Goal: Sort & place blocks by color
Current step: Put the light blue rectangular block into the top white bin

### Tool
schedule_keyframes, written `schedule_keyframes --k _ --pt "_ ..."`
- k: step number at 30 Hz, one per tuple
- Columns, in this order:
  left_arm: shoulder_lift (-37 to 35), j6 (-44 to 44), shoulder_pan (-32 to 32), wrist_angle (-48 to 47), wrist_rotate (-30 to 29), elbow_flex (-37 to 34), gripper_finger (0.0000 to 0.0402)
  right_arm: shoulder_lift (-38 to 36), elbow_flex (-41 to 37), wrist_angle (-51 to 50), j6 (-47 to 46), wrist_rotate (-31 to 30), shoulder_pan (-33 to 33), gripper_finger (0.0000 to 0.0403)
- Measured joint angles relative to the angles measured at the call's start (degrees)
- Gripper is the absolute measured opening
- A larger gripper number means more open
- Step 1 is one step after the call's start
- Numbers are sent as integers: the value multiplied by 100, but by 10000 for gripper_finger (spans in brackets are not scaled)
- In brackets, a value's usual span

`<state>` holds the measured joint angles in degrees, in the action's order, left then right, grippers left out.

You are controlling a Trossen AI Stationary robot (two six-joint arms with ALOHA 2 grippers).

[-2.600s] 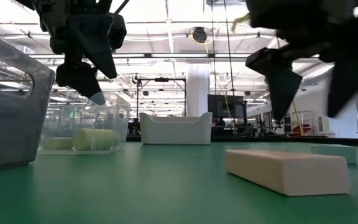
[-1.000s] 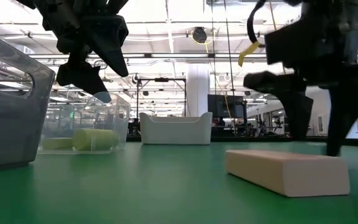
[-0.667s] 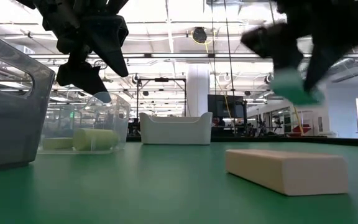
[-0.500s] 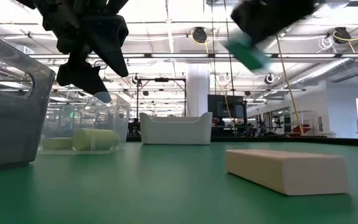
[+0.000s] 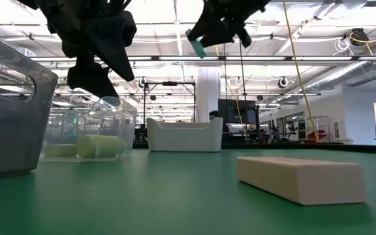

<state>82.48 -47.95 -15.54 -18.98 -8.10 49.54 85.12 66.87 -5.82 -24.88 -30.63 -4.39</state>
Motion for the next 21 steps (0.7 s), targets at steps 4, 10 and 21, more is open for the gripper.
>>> schedule_keyframes --k 4,10,21 --pt "0 178 171 127 -205 0 324 0 0 456 -445 55 384 116" --pt "0 1044 693 1176 -261 0 324 0 0 764 -287 75 873 116" --pt "0 2759 1549 3286 -264 2 324 11 -1 728 -773 116 1967 116"
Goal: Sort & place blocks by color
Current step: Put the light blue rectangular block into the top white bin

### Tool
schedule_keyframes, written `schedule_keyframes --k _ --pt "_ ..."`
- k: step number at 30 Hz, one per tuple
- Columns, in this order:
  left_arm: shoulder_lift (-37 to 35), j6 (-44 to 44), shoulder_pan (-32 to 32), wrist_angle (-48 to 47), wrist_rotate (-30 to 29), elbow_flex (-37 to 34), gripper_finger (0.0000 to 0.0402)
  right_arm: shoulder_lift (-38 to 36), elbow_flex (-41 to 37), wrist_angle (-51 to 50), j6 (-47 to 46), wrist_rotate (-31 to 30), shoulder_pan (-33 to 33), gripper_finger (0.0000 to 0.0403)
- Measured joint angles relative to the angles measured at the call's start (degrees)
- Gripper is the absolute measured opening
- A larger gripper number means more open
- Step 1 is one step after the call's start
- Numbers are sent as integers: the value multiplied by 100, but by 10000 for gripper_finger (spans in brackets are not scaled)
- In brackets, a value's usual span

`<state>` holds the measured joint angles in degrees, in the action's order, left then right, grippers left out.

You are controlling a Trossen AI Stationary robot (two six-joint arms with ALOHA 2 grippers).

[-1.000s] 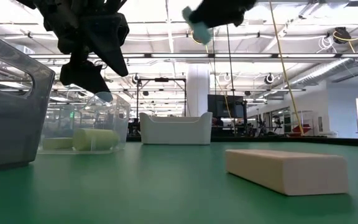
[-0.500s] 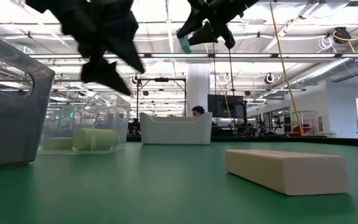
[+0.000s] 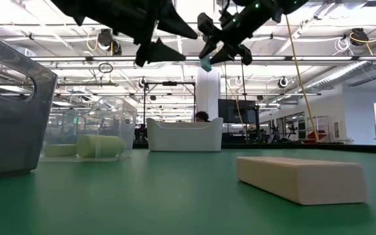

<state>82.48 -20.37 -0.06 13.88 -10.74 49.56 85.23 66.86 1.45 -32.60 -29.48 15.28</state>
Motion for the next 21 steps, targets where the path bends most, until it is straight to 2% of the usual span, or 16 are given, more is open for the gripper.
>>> schedule_keyframes --k 4,9,13,17,21 --pt "0 102 231 397 -4 0 324 69 1 21 77 475 276 116" --pt "0 78 394 485 -95 0 324 186 -6 77 199 1375 501 116" --pt "0 506 502 551 -805 0 324 181 -6 113 226 1785 533 116" --pt "0 1673 590 617 -1559 0 324 149 -6 370 226 2375 529 116" --pt "0 2221 731 865 -1789 0 324 144 -6 788 271 2662 525 116"
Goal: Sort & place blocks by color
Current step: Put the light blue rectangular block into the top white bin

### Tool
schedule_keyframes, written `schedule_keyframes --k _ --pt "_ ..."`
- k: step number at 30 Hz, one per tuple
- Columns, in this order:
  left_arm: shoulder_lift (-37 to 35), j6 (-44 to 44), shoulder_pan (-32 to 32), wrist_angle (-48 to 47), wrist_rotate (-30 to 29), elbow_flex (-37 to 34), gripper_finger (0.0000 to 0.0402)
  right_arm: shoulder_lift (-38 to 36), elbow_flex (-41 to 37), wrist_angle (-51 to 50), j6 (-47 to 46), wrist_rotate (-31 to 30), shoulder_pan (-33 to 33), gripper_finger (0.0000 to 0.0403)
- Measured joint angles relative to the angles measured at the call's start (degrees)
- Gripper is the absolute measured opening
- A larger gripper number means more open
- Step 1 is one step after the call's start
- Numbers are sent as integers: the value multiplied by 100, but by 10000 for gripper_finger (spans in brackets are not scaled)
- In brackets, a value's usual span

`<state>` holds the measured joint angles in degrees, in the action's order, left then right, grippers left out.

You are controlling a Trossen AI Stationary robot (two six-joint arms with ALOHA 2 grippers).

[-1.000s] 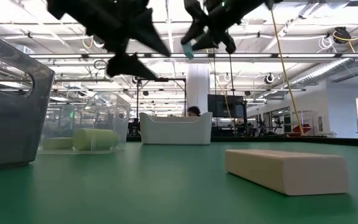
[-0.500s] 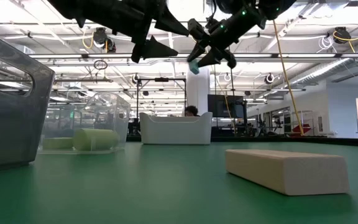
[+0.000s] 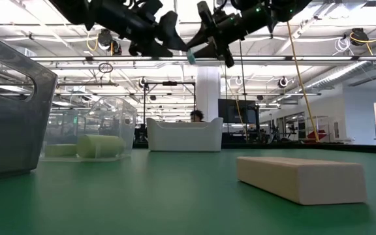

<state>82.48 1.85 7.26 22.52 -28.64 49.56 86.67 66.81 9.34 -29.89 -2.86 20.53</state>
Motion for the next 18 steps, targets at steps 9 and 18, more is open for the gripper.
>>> schedule_keyframes --k 9,18 --pt "0 -827 252 948 6 2 324 0 0 634 900 9 -28 116" --pt "0 -799 375 1083 28 2 324 0 0 1111 1503 9 -281 116"
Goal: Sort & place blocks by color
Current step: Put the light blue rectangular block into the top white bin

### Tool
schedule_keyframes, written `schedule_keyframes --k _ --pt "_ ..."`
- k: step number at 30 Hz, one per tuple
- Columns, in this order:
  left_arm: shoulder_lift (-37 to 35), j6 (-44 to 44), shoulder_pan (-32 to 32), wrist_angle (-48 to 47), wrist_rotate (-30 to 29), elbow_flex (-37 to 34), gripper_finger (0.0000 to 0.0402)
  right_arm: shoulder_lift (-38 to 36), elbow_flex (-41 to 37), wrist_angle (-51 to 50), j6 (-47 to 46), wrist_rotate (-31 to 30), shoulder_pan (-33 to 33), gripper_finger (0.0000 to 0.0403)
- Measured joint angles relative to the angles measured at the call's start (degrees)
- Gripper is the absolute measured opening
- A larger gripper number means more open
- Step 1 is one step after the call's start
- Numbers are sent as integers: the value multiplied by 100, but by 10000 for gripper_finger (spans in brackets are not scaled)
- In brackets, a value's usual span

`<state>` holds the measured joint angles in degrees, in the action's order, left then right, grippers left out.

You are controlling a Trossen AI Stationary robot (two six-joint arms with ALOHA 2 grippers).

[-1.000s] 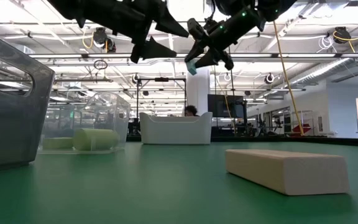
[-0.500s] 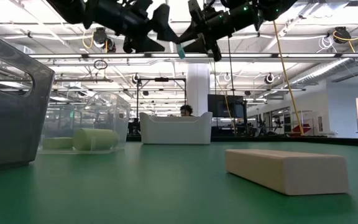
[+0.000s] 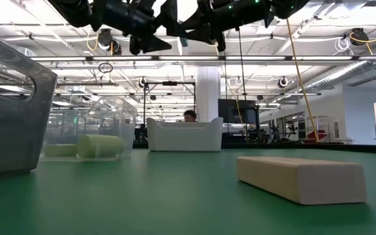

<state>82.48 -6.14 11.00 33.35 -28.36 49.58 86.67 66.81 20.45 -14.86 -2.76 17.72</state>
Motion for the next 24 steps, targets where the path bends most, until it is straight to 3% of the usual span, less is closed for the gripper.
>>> schedule_keyframes --k 9,14,21,24 --pt "0 324 50 69 44 2 304 45 0 212 514 -45 -162 116" --pt "0 568 66 62 63 37 225 192 0 403 286 -50 -161 116" --pt "2 559 189 59 373 44 82 326 4 502 -148 -153 -162 116" --pt "1 490 200 23 434 44 63 317 2 422 53 -145 -158 119"
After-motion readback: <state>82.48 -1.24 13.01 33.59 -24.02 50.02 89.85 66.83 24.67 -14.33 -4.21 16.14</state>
